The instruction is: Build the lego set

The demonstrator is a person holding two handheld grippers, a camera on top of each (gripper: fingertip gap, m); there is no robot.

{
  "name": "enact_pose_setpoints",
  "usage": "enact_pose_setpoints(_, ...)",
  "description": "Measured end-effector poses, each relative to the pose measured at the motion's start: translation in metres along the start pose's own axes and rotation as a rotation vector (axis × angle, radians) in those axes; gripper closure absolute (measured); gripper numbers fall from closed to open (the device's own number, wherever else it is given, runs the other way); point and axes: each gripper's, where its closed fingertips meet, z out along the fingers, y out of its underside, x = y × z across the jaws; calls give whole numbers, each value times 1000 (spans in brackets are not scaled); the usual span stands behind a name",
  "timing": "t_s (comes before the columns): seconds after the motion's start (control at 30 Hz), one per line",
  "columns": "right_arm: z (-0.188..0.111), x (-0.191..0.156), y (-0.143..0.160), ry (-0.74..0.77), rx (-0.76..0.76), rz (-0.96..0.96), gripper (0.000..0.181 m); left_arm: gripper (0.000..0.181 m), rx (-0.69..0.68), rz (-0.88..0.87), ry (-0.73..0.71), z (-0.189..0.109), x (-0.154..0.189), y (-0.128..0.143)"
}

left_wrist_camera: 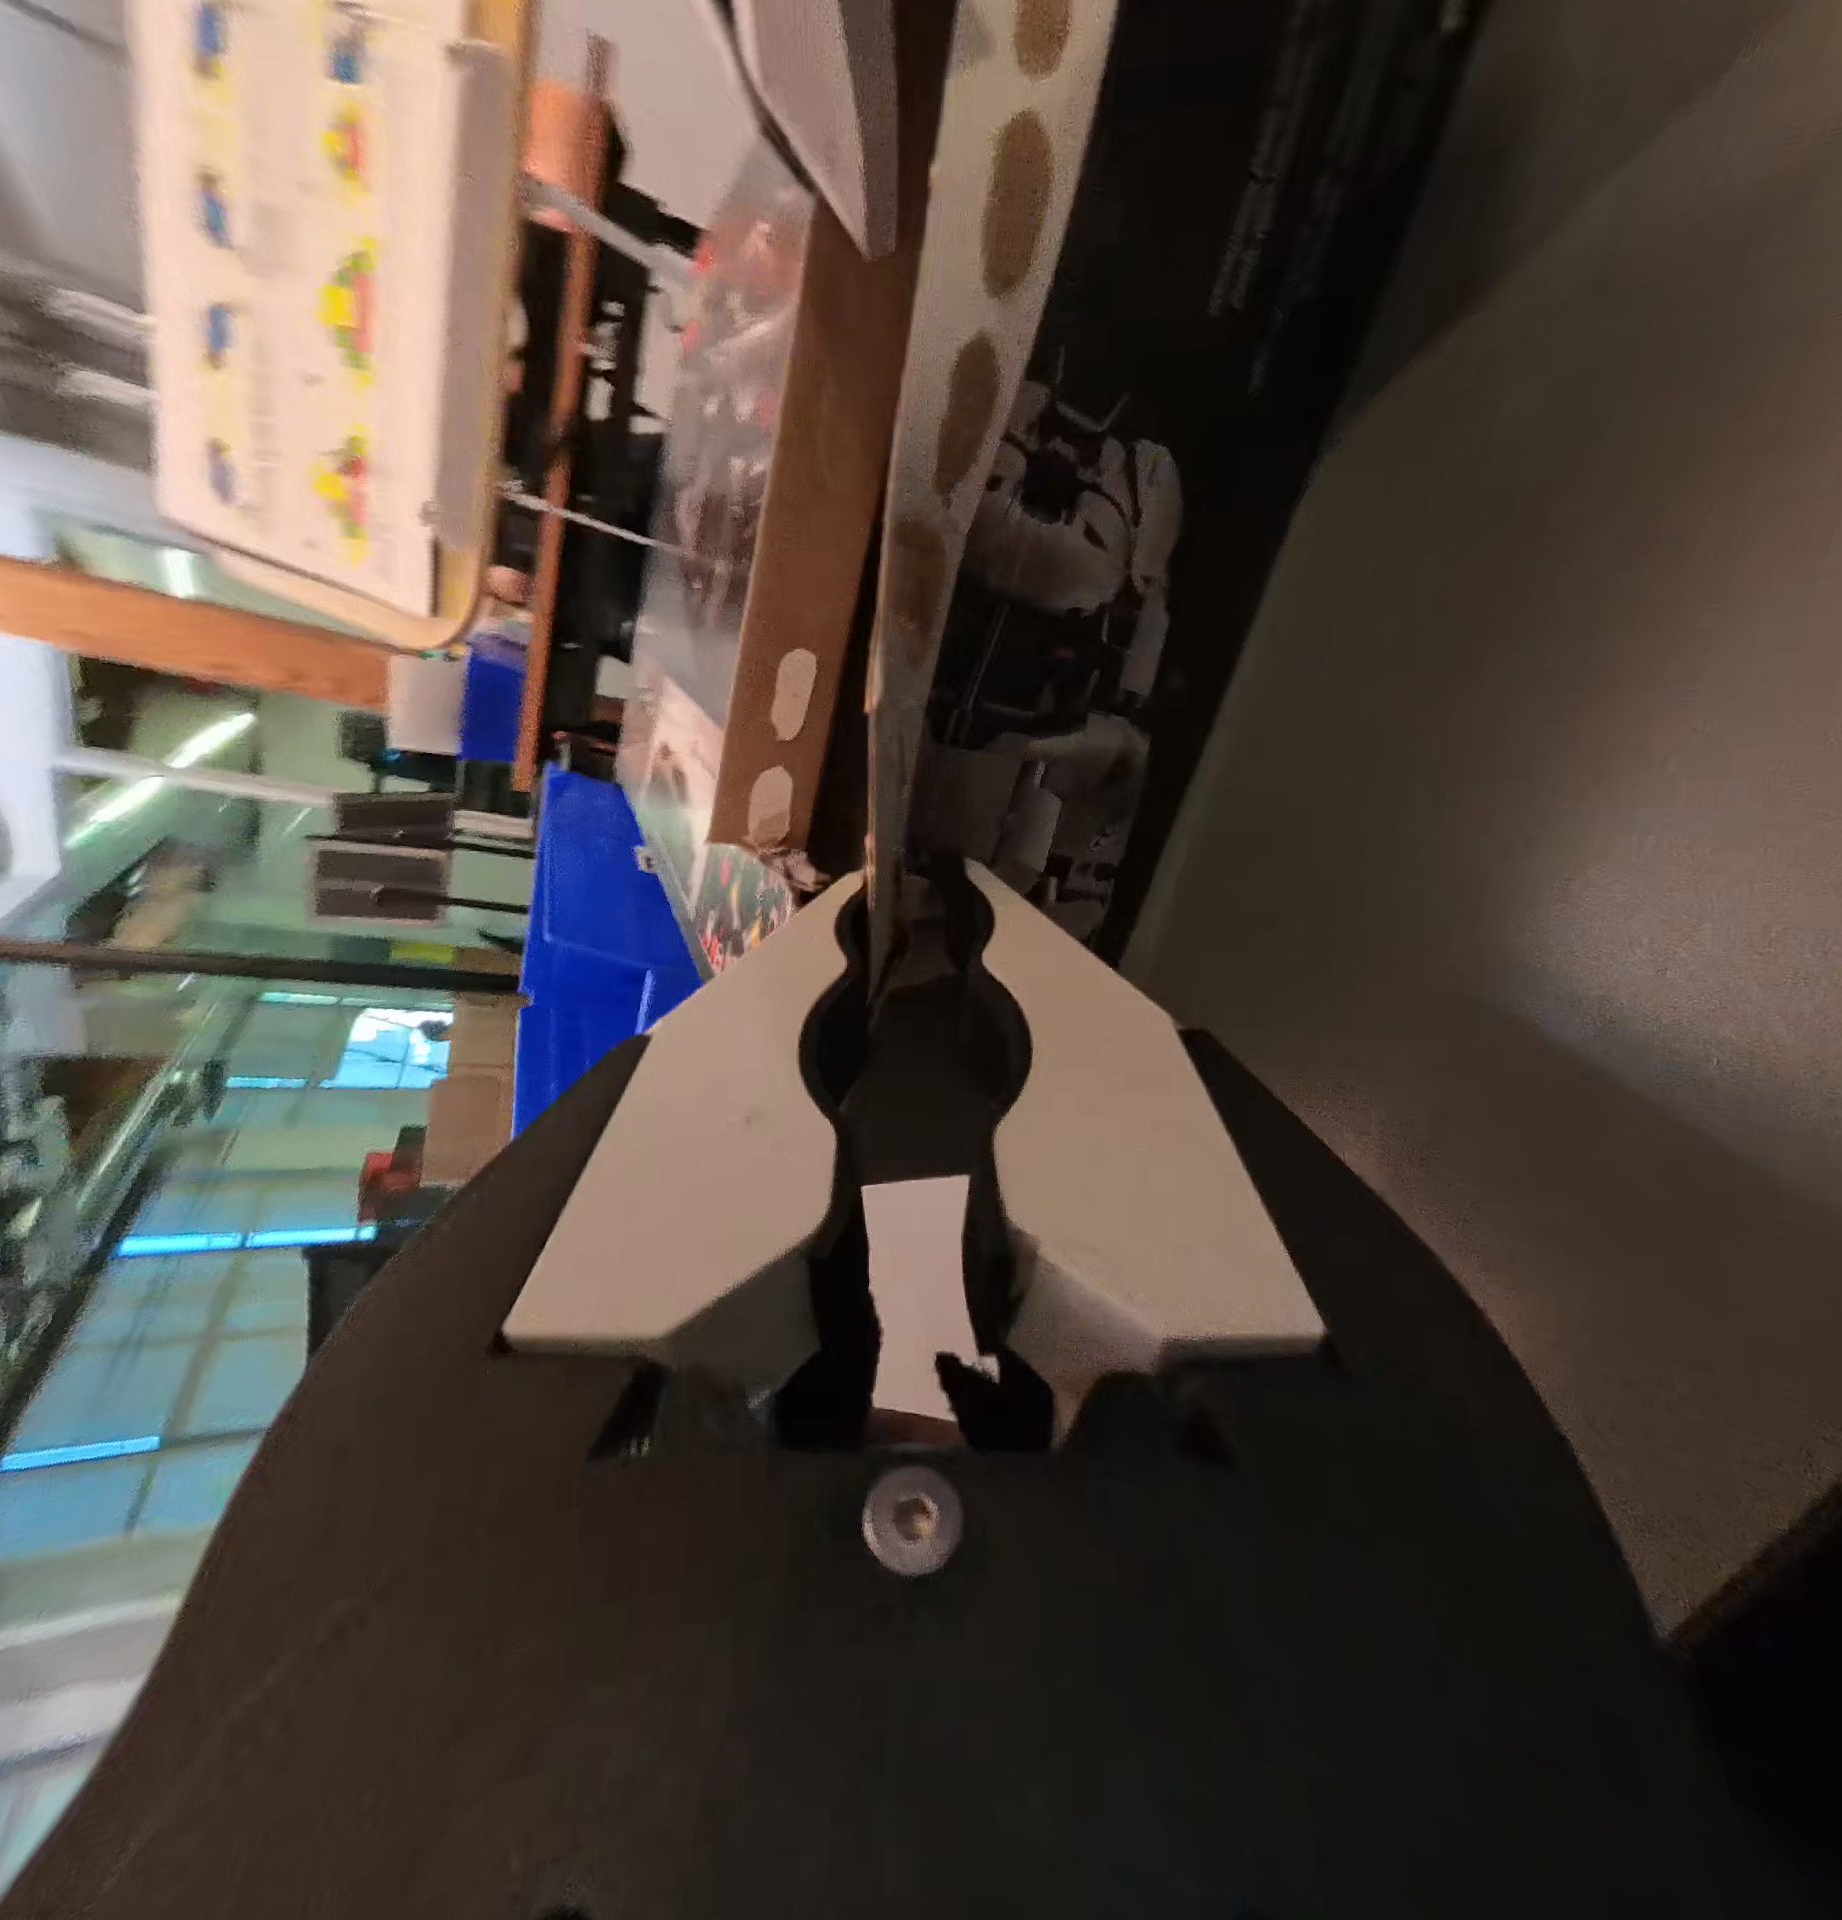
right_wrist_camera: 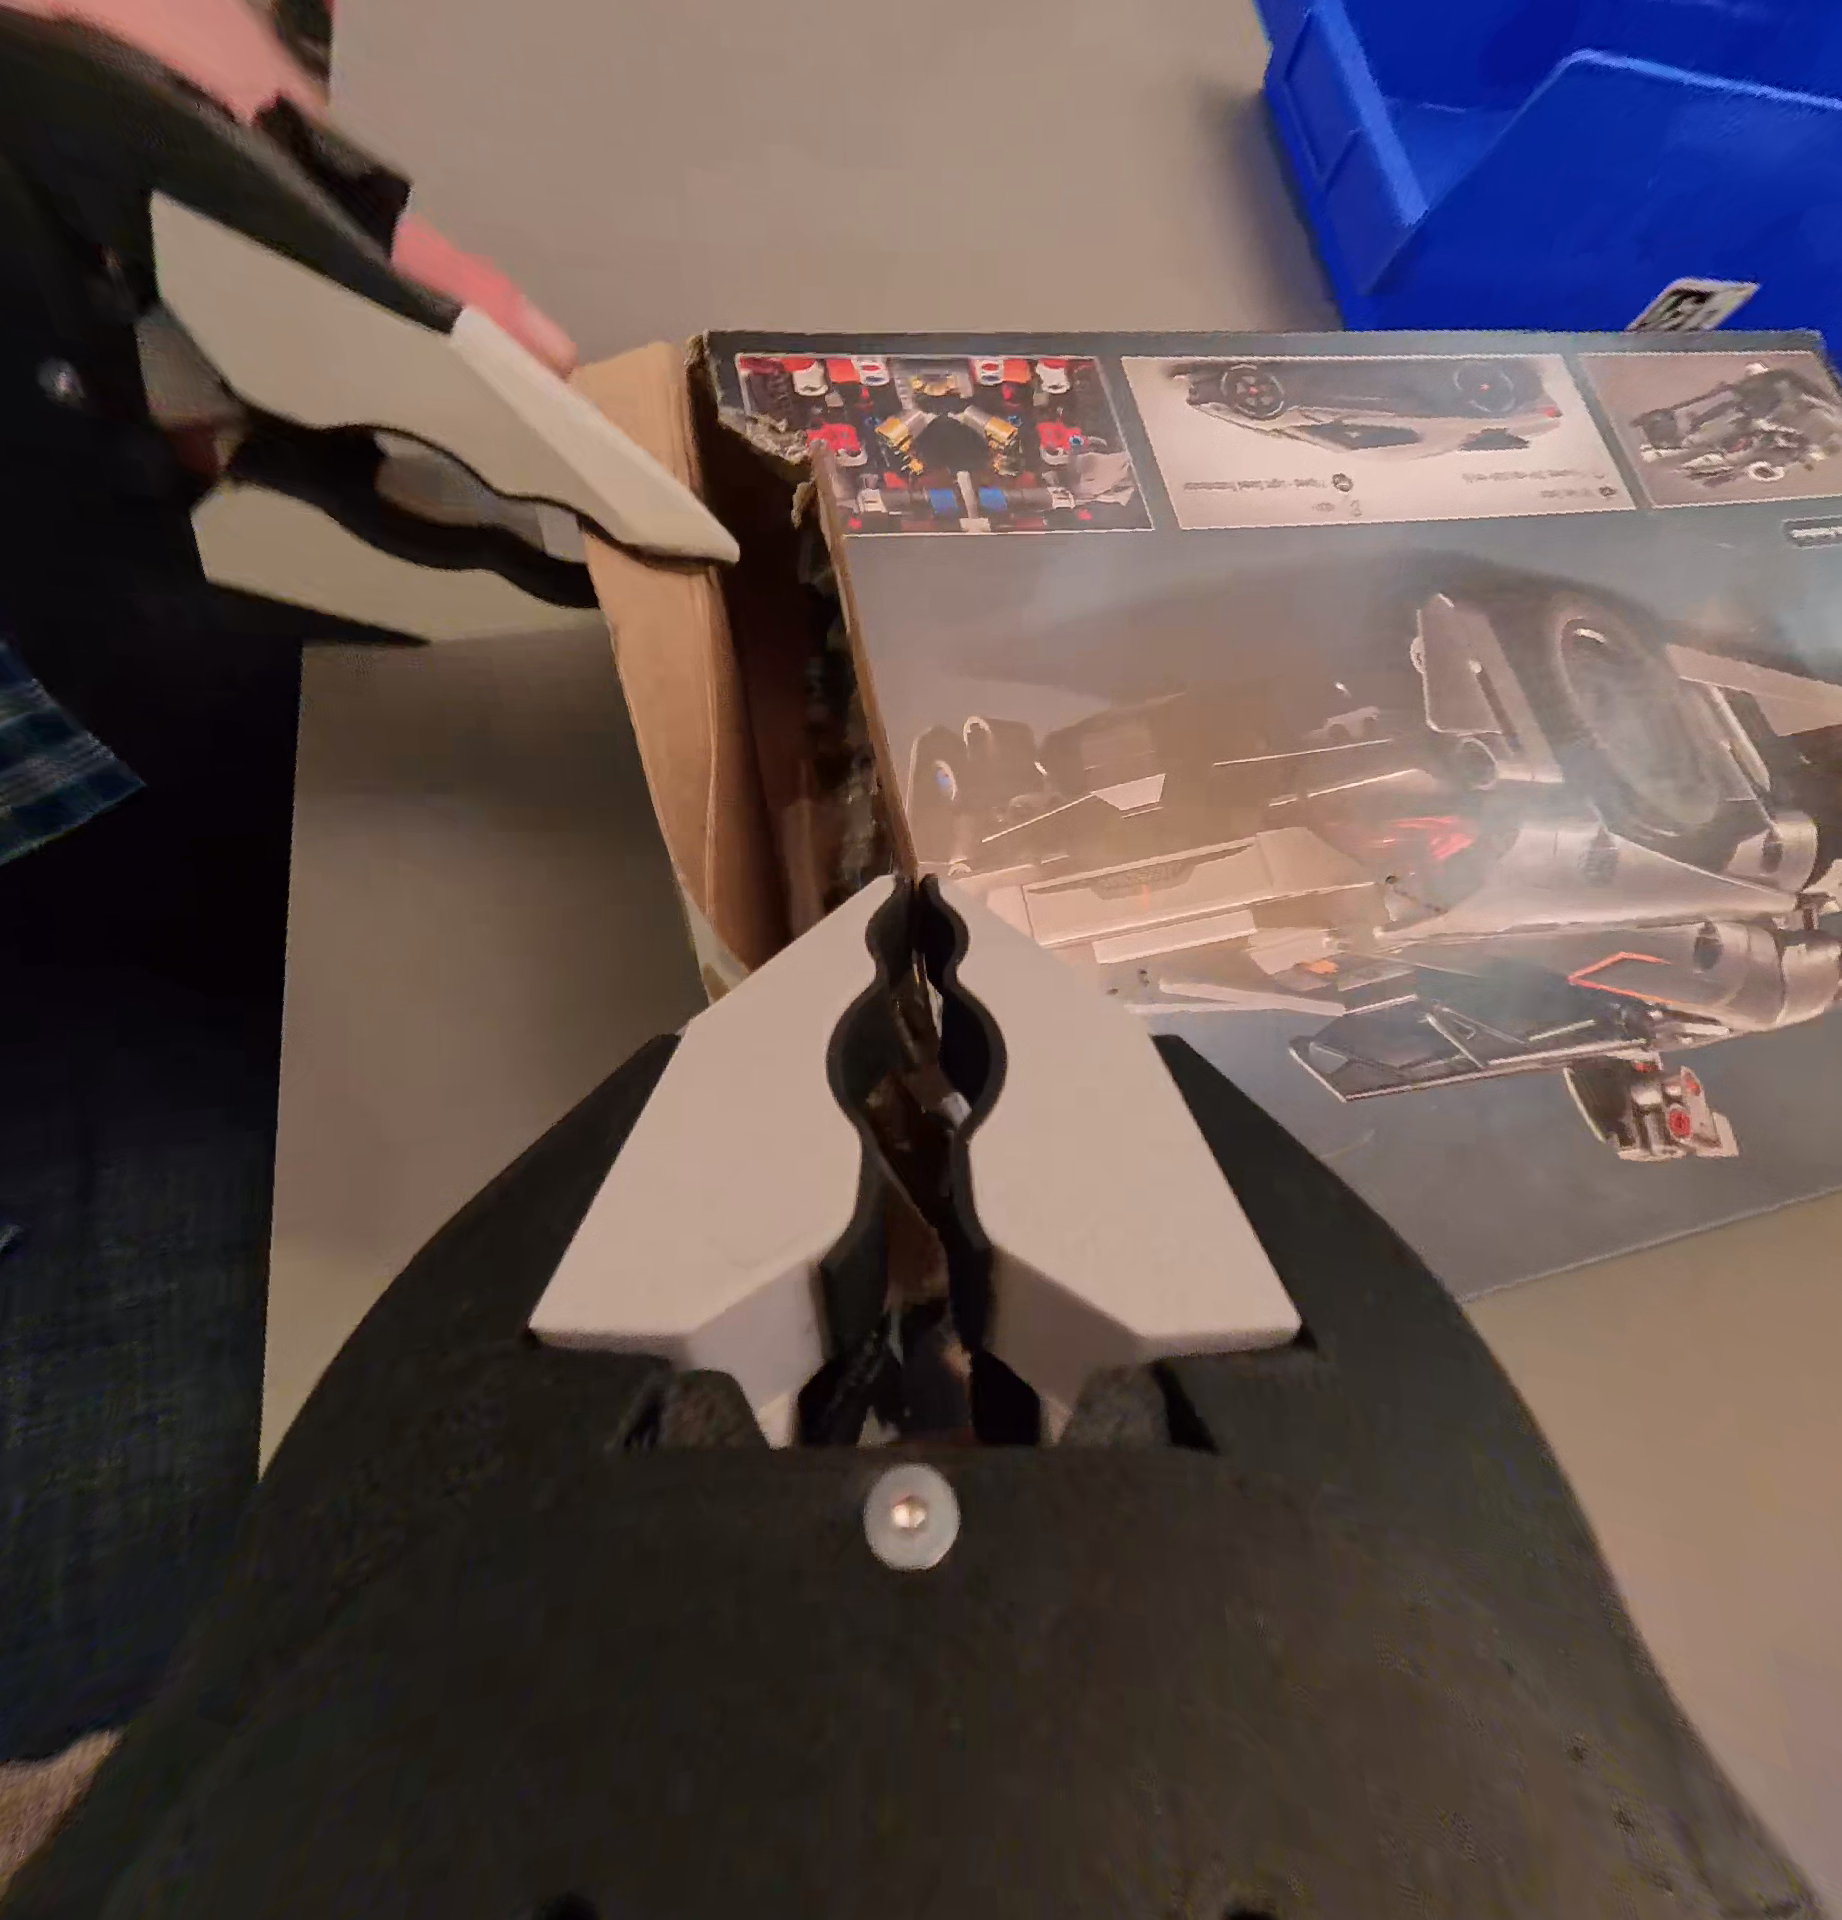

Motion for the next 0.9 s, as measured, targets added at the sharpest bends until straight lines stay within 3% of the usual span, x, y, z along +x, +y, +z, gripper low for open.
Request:
enact_pose_setpoints(0.13,0,0,-1,56,38,21,180,169,54,-54,-169,1,-2,0)
enact_pose_setpoints(0.3,-28,-5,-13,87,103,-25,173,161,91,-102,-5,-2,-5,-3)
enact_pose_setpoints(0.37,-40,-17,-4,11,84,-50,169,140,94,-138,138,-3,1,-6)
enact_pose_setpoints(0.43,-46,-22,14,-22,40,-82,156,150,129,-86,154,-7,-6,-14)
enact_pose_setpoints(0.53,-46,-16,22,6,30,-97,151,148,149,-62,277,-8,3,-32)
enact_pose_setpoints(0.7,-26,-25,30,-165,-81,-153,149,161,137,-94,442,3,16,-73)
enact_pose_setpoints(0.8,-23,-23,33,-267,-140,-136,156,165,75,-86,484,12,22,-81)
enact_pose_setpoints(0.9,-26,-24,36,-429,-161,-21,166,168,103,-50,489,9,24,-82)
